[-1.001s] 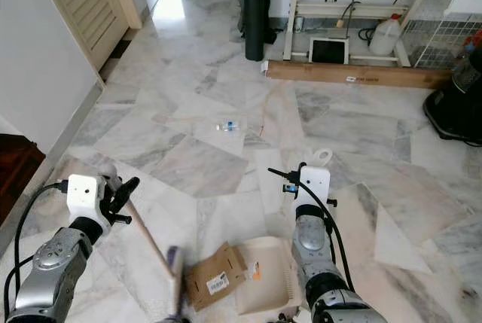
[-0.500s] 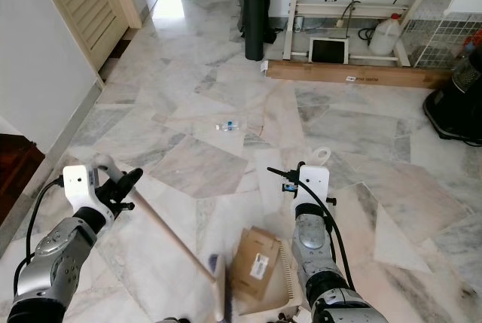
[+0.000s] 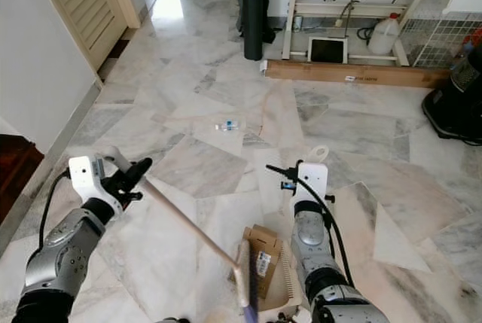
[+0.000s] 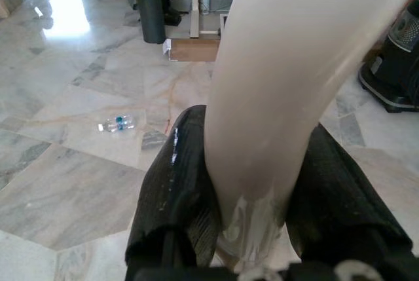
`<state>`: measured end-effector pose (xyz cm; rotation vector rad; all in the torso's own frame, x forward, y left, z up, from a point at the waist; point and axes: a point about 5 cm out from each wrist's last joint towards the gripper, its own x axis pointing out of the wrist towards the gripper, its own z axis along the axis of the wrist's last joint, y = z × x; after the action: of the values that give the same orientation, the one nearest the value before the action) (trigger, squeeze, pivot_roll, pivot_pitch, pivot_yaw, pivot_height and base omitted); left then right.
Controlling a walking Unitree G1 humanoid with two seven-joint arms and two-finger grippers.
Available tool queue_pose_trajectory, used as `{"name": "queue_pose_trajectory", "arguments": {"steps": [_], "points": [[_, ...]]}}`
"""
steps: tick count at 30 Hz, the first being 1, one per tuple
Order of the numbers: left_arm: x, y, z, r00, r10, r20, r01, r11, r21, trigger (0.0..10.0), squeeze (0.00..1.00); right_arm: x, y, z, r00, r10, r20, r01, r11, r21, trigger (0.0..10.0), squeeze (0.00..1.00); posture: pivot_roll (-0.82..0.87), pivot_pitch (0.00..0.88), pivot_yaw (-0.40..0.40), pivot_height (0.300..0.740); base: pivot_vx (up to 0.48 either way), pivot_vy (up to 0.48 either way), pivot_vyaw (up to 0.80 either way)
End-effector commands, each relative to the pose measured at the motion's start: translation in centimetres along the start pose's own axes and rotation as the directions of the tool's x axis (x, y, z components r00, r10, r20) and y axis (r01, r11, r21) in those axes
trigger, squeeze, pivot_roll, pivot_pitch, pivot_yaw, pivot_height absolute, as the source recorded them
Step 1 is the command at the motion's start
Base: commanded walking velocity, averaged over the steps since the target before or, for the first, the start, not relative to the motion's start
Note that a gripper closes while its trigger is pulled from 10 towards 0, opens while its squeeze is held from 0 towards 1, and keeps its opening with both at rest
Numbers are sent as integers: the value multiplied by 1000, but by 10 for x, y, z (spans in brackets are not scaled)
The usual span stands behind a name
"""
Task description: Sweep floor
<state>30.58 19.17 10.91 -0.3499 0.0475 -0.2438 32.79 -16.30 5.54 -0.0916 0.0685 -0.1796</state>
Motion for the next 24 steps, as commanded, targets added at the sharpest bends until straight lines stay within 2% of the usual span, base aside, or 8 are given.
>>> {"name": "queue_pose_trajectory", "arguments": {"steps": [1,4,8,10,12,16,21,24], "points": [[2,-2,15,998,-4,61,0,999,55,10000,0,-4,5,-10,997,12,-70,-11,1000,25,10000,0,168,110,53,740,0,0,0],[3,-5,28,993,9,116,-29,985,171,10000,0,0,4,-5,998,8,-55,-7,1000,27,10000,0,165,90,53,740,0,0,0],[4,-6,39,985,18,173,-58,972,229,10000,0,3,3,-1,999,3,-41,-2,1000,31,10000,0,162,79,53,740,0,0,0],[3,-6,53,966,43,257,-111,960,256,10000,0,5,-1,3,1000,-9,-30,10,999,39,10000,0,160,61,53,740,0,0,0],[4,-6,54,964,42,263,-113,959,259,10000,0,5,-1,3,1000,-10,-30,11,999,41,10000,0,160,61,53,740,0,0,0],[4,-8,63,941,53,335,-176,921,348,10000,0,9,-5,7,999,-25,-22,27,997,68,10000,0,154,35,43,740,0,0,0],[3,-6,59,936,64,345,-205,898,389,10000,0,12,-6,13,1000,-28,2,28,997,76,10000,0,145,19,36,740,0,0,0],[1,-7,48,946,58,318,-199,879,432,10000,0,15,-8,20,999,-36,32,33,995,92,10000,0,141,5,29,740,0,0,0]]}}
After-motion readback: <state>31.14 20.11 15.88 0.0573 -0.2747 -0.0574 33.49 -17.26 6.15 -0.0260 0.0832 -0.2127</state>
